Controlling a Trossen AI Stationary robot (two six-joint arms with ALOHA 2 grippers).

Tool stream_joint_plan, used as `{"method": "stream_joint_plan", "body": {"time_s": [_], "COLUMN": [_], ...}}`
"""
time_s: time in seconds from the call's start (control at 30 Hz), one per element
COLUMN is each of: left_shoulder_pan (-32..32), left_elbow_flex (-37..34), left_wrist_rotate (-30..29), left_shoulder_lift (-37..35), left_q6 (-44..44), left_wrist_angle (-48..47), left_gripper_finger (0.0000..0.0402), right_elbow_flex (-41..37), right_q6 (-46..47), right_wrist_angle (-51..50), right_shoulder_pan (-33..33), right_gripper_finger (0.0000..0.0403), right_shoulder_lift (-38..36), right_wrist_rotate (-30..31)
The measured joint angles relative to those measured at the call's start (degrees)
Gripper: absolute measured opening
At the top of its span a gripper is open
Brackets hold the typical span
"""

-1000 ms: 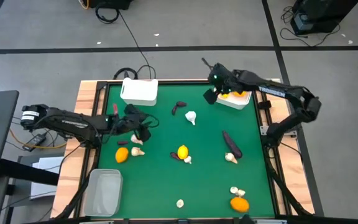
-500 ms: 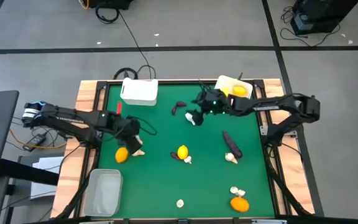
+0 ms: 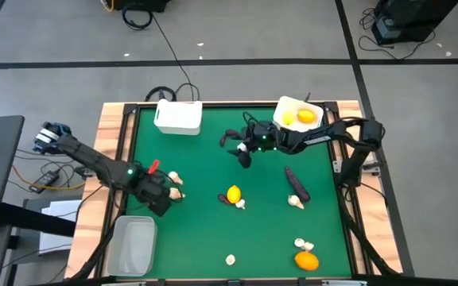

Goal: Sort produce into baskets
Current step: Put the top left yellow lemon into the right white bin

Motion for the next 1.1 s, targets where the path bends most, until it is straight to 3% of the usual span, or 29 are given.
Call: {"method": "stream_joint_plan", "body": {"time_s": [0.13, 0.3, 0.43, 0.6, 0.87, 1.0, 1.1], "left_shoulder_pan": [-0.64, -0.61, -0.6, -0.61, -0.59, -0.59, -0.59], "left_elbow_flex": [-0.84, -1.97, -3.51, -7.23, -6.76, -4.26, -1.42], "left_wrist_rotate": [-0.43, -4.47, -9.34, -10.12, -12.56, -16.29, -22.33], "left_shoulder_lift": [2.75, 5.14, 5.94, 5.96, 5.91, 5.76, 5.44], "left_q6": [-2.07, 1.36, 3.08, 3.72, 8.2, 14.15, 20.64], "left_wrist_angle": [-0.46, 0.53, 1.5, 7.28, 7.87, 7.8, 7.91], "left_gripper_finger": [0.0271, 0.0343, 0.0369, 0.0349, 0.0257, 0.0267, 0.029], "right_elbow_flex": [1.32, 1.88, 1.88, 1.88, 1.9, 1.91, 1.91], "right_q6": [-0.01, 0.37, 1.67, 3.28, 6.1, 9.34, 15.83], "right_wrist_angle": [0.37, 0.44, -0.64, -1.95, -3.02, -3.55, 0.0], "right_shoulder_pan": [-0.58, -0.54, -0.04, 1.22, 3.6, 5.4, 6.75], "right_gripper_finger": [0.0313, 0.0313, 0.0313, 0.0313, 0.0313, 0.0313, 0.0313], "right_shoulder_lift": [0.81, 0.66, 0.61, 0.61, 0.6, 0.59, 0.65], "right_wrist_rotate": [-3.44, -4.51, -4.75, -4.79, -4.77, -5.87, -8.26]}}
